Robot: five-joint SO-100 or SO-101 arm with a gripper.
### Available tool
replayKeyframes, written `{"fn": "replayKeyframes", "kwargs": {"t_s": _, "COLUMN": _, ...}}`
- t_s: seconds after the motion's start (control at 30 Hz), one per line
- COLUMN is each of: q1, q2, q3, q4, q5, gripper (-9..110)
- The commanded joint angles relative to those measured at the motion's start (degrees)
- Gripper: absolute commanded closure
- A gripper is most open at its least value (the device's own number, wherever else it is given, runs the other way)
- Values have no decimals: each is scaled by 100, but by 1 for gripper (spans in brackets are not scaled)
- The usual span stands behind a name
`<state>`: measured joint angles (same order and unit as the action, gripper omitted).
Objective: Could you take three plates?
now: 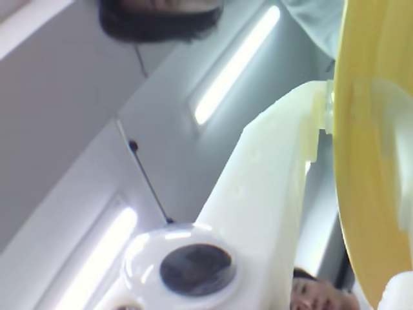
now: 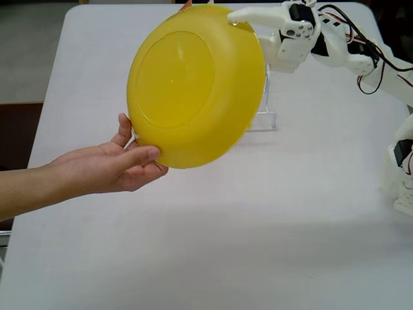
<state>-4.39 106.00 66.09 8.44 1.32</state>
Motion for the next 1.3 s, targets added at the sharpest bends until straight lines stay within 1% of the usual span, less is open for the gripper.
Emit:
{"fn": "replayKeyframes", "kwargs": {"t_s": 0.0, "q1": 9, "q2": 62, "q3": -431, "q4": -211, "q5": 44, "gripper": 102}}
{"fn": "replayKeyframes", "kwargs": {"t_s": 0.2, "q1": 132, "q2": 53, "q3": -422, "q4": -149, "q5": 202, "gripper": 101}}
{"fn": "replayKeyframes", "kwargs": {"t_s": 0.23, "q1": 149, "q2": 62, "q3": -422, "q4": -105, "q5": 176, "gripper": 97}}
{"fn": "replayKeyframes", "kwargs": {"t_s": 0.33, "q1": 185, "q2": 114, "q3": -422, "q4": 114, "q5": 26, "gripper": 77}}
{"fn": "replayKeyframes", "kwargs": {"t_s": 0.4, "q1": 237, "q2": 158, "q3": -422, "q4": 369, "q5": 0, "gripper": 72}}
{"fn": "replayKeyframes", "kwargs": {"t_s": 0.57, "q1": 343, "q2": 229, "q3": -422, "q4": 844, "q5": -132, "gripper": 67}}
{"fn": "replayKeyframes", "kwargs": {"t_s": 0.7, "q1": 413, "q2": 334, "q3": -422, "q4": 1292, "q5": -185, "gripper": 67}}
{"fn": "replayKeyframes", "kwargs": {"t_s": 0.83, "q1": 554, "q2": 466, "q3": -422, "q4": 1995, "q5": -272, "gripper": 66}}
{"fn": "replayKeyframes", "kwargs": {"t_s": 1.07, "q1": 896, "q2": 659, "q3": -396, "q4": 3270, "q5": -589, "gripper": 69}}
{"fn": "replayKeyframes", "kwargs": {"t_s": 1.13, "q1": 1028, "q2": 659, "q3": -378, "q4": 3489, "q5": -633, "gripper": 72}}
{"fn": "replayKeyframes", "kwargs": {"t_s": 1.17, "q1": 1099, "q2": 659, "q3": -360, "q4": 3568, "q5": -633, "gripper": 77}}
{"fn": "replayKeyframes", "kwargs": {"t_s": 1.2, "q1": 1169, "q2": 659, "q3": -343, "q4": 3639, "q5": -624, "gripper": 87}}
{"fn": "replayKeyframes", "kwargs": {"t_s": 1.23, "q1": 1239, "q2": 650, "q3": -325, "q4": 3647, "q5": -633, "gripper": 101}}
{"fn": "replayKeyframes", "kwargs": {"t_s": 1.27, "q1": 1345, "q2": 633, "q3": -281, "q4": 3647, "q5": -712, "gripper": 102}}
